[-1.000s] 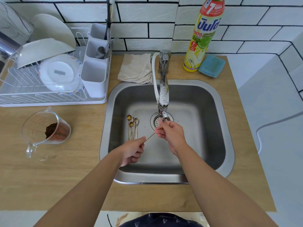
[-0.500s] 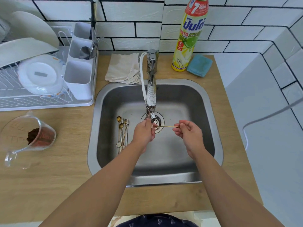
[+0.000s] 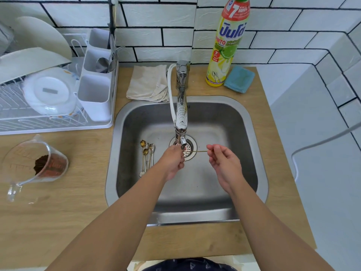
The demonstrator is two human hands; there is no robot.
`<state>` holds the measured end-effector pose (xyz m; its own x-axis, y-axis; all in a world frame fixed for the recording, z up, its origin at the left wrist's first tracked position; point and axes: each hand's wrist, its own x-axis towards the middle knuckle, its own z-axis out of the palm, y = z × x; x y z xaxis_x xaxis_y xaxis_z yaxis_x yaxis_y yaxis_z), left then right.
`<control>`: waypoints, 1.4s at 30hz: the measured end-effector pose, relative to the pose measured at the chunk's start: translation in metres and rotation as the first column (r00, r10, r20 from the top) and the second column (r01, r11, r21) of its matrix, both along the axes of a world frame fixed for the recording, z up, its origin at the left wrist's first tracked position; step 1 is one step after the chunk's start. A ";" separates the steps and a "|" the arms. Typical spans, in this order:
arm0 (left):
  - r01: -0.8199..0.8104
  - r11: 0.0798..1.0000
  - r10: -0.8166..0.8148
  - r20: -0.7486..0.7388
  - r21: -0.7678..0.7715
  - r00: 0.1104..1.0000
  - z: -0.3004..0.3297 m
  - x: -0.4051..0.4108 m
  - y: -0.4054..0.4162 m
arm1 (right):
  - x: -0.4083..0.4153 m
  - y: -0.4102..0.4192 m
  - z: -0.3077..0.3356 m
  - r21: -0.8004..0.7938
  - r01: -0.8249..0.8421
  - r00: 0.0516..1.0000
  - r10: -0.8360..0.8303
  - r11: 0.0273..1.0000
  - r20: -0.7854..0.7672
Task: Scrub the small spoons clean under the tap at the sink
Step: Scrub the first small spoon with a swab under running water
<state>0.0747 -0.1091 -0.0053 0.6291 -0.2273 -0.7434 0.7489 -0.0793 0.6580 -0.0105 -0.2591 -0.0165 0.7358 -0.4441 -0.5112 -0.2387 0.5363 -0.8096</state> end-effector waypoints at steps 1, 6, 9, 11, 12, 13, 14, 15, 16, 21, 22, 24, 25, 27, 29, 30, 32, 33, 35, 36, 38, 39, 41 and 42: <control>-0.028 0.999 0.027 -0.036 -0.029 0.999 0.000 0.001 0.000 | 0.000 0.000 0.000 0.025 -0.005 1.000 0.005 1.000 0.009; -0.138 0.975 0.126 -0.082 -0.175 0.989 0.005 0.006 0.008 | -0.004 -0.005 -0.005 -0.037 -0.070 0.998 0.070 0.997 -0.007; -0.160 0.966 0.141 -0.107 -0.203 0.984 0.003 0.007 0.022 | -0.001 -0.006 -0.007 -0.055 -0.086 0.996 0.086 0.995 -0.001; -0.065 0.987 0.052 -0.089 -0.146 0.995 0.001 0.006 0.035 | 0.006 -0.001 -0.008 -0.067 -0.100 0.995 0.101 0.993 0.008; -0.011 0.994 0.002 -0.081 -0.110 0.997 0.000 0.006 0.042 | 0.010 0.003 -0.008 -0.069 -0.090 0.996 0.091 0.994 0.010; 0.032 0.996 -0.038 -0.077 -0.077 0.996 -0.001 0.005 0.049 | 0.015 0.009 -0.009 -0.063 -0.067 0.998 0.067 0.996 0.010; 0.056 0.997 -0.060 -0.076 -0.060 0.995 -0.001 0.005 0.054 | 0.020 0.017 -0.009 -0.042 -0.028 1.000 0.028 0.999 0.007; 0.058 0.997 -0.063 -0.076 -0.056 0.995 -0.001 0.004 0.058 | 0.024 0.026 -0.009 -0.007 0.017 1.000 -0.017 1.000 -0.004; 0.045 0.997 -0.050 -0.074 -0.059 0.996 -0.001 0.003 0.061 | 0.027 0.036 -0.009 0.028 0.054 0.998 -0.054 0.998 -0.026; -0.005 1.000 0.005 0.006 0.002 1.000 0.000 -0.009 0.065 | 0.028 0.088 -0.017 0.004 -0.159 0.974 0.157 0.987 -0.162; -0.004 1.000 0.004 0.023 0.021 1.000 0.001 -0.011 0.066 | 0.027 0.095 -0.016 0.016 -0.203 0.967 0.203 0.979 -0.155; 0.001 0.999 -0.003 0.040 0.036 0.999 0.002 -0.013 0.072 | 0.029 0.098 -0.015 0.002 -0.256 0.953 0.253 0.967 -0.167; 0.005 0.999 -0.006 0.039 0.032 0.999 0.003 -0.014 0.075 | 0.031 0.094 -0.014 -0.021 -0.265 0.949 0.256 0.964 -0.183; 0.006 1.000 -0.007 0.021 0.025 1.000 0.005 -0.017 0.082 | 0.038 0.080 -0.011 -0.037 -0.188 0.963 0.177 0.981 -0.201; 0.004 1.000 -0.004 0.001 0.028 1.000 0.005 -0.019 0.085 | 0.043 0.072 -0.011 -0.031 -0.067 0.974 0.059 0.997 -0.220; 0.002 1.000 -0.001 -0.006 0.028 1.000 0.006 -0.019 0.085 | 0.042 0.074 -0.012 -0.041 -0.068 0.971 0.057 0.997 -0.234; -0.003 0.999 0.004 -0.017 0.032 1.000 0.005 -0.020 0.085 | 0.035 0.084 -0.011 -0.050 -0.182 0.951 0.163 0.982 -0.262; -0.001 0.999 0.002 -0.020 0.034 1.000 0.005 -0.021 0.084 | 0.030 0.089 -0.012 -0.043 -0.266 0.932 0.245 0.963 -0.266; 0.008 1.000 -0.007 -0.031 0.028 0.999 0.005 -0.022 0.084 | 0.027 0.089 -0.012 -0.052 -0.377 0.897 0.350 0.925 -0.270; 0.010 1.000 -0.009 -0.039 0.018 0.999 0.005 -0.022 0.085 | 0.028 0.084 -0.010 -0.054 -0.359 0.904 0.333 0.932 -0.270; 0.017 1.000 -0.017 -0.063 -0.001 0.998 0.005 -0.023 0.084 | 0.032 0.075 -0.010 -0.012 -0.208 0.952 0.200 0.978 -0.231; 0.024 1.000 -0.024 -0.082 -0.004 0.996 0.005 -0.024 0.082 | 0.033 0.074 -0.012 0.022 -0.132 0.967 0.133 0.991 -0.217; 0.048 0.999 -0.051 -0.145 -0.019 0.988 0.007 -0.025 0.079 | 0.030 0.079 -0.014 0.051 -0.118 0.970 0.126 0.992 -0.210; 0.071 0.997 -0.078 -0.188 -0.042 0.979 0.007 -0.025 0.077 | 0.027 0.084 -0.015 0.042 -0.169 0.962 0.174 0.985 -0.213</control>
